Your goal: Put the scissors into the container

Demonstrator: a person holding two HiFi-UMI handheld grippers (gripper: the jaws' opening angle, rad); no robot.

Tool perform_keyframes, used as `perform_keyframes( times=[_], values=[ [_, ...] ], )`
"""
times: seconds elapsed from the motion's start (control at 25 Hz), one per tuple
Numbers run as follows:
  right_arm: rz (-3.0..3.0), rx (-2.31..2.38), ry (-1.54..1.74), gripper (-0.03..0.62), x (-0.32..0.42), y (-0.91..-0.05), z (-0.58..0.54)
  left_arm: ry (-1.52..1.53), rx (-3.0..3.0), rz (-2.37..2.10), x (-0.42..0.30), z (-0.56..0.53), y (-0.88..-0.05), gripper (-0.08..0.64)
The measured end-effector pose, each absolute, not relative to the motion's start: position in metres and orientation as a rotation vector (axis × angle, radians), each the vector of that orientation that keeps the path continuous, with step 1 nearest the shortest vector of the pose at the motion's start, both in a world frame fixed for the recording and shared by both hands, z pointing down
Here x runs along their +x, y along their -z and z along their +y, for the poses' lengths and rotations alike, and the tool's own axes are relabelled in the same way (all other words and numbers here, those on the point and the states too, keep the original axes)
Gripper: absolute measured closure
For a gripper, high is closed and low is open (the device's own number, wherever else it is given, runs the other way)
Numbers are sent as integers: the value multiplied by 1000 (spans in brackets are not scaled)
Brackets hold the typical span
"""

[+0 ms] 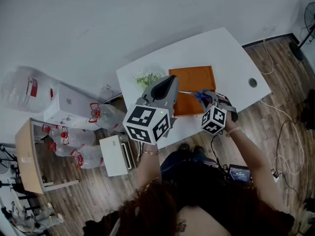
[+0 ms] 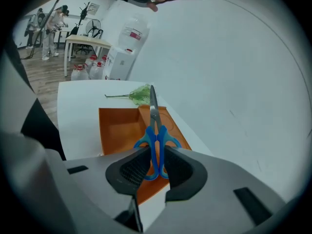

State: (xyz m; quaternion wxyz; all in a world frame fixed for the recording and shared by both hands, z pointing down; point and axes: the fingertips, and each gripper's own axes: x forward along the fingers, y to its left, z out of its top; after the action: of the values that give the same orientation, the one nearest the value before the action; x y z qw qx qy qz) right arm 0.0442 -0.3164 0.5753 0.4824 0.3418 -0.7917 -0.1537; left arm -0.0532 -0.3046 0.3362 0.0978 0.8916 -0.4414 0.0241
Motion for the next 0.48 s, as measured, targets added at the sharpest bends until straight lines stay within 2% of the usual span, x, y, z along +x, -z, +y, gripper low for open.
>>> perform_keyframes(
  times=[0.48],
  values=[
    [-1853, 616, 366, 512, 37, -630, -317, -91, 2628, -1322, -60, -310, -340, 540]
  ],
)
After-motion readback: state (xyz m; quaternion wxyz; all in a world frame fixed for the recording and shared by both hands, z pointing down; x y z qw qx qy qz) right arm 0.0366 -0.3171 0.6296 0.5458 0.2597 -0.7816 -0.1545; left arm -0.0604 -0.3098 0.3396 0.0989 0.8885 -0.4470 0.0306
